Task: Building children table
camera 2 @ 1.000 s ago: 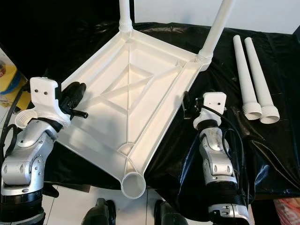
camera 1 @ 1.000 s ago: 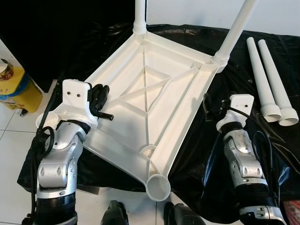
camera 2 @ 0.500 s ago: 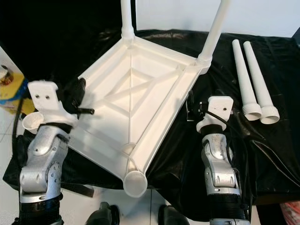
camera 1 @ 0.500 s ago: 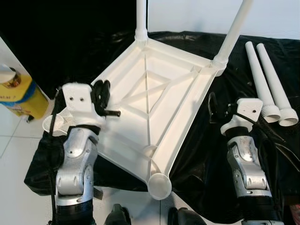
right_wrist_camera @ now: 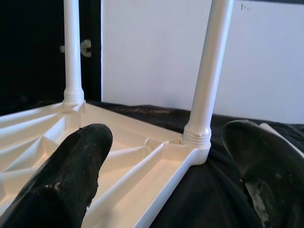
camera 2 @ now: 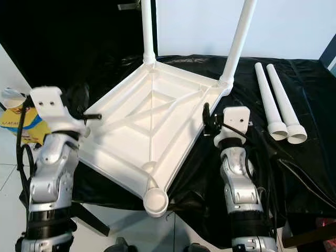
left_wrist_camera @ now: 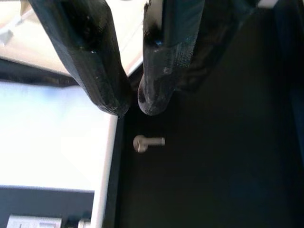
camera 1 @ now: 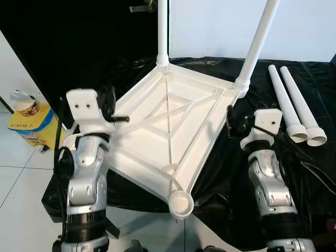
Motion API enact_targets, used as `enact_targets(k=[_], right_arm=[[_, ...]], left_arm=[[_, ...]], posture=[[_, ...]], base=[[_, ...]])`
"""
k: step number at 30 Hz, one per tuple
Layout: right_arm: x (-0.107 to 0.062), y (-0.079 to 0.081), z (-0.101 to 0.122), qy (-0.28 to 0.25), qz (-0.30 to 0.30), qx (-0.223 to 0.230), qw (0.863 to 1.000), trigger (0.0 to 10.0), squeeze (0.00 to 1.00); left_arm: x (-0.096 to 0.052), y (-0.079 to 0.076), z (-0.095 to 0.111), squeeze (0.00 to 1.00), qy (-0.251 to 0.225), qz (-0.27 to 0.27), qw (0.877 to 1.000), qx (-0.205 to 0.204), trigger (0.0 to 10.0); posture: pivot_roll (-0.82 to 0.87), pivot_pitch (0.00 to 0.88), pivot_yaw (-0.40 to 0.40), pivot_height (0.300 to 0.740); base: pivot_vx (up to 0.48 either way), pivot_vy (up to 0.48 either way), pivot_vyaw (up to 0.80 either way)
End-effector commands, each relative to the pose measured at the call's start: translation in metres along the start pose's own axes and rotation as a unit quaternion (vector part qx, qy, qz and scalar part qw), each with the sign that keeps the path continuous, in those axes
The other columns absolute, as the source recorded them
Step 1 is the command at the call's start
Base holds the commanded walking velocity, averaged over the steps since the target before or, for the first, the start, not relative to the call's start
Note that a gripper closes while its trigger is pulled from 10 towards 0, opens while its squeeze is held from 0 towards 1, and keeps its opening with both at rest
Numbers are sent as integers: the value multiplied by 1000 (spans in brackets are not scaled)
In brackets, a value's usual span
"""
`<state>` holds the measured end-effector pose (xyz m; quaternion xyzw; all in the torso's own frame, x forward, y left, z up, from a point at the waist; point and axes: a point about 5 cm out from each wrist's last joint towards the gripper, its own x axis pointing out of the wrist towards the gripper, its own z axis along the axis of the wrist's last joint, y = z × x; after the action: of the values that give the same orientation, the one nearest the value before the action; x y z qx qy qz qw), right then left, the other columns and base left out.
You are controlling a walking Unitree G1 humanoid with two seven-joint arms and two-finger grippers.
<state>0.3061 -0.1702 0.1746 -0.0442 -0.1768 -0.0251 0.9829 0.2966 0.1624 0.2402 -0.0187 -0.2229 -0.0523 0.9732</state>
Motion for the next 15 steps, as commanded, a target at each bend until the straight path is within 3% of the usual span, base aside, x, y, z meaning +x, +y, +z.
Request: enact_targets(k=[1, 11, 15], right_arm=[[0, -2, -7, 11, -6, 0, 1000, 10000, 0], [-13, -4, -24, 40, 0, -6, 999, 10000, 0], [-17, -4, -29, 46, 16, -15, 999, 10000, 0]], left_arm=[[0, 2, -14, 0, 23, -8, 1000, 2, 10000], [-18, -4, -38, 0, 62, -31, 998, 3, 10000], [-28, -6, -55, 0, 100, -29, 995, -6, 10000]], posture=[[23, 0, 10, 740], [16, 0, 9, 740], [11, 0, 9, 740]], base=[[0, 0, 0], [0, 0, 0], [0, 0, 0]])
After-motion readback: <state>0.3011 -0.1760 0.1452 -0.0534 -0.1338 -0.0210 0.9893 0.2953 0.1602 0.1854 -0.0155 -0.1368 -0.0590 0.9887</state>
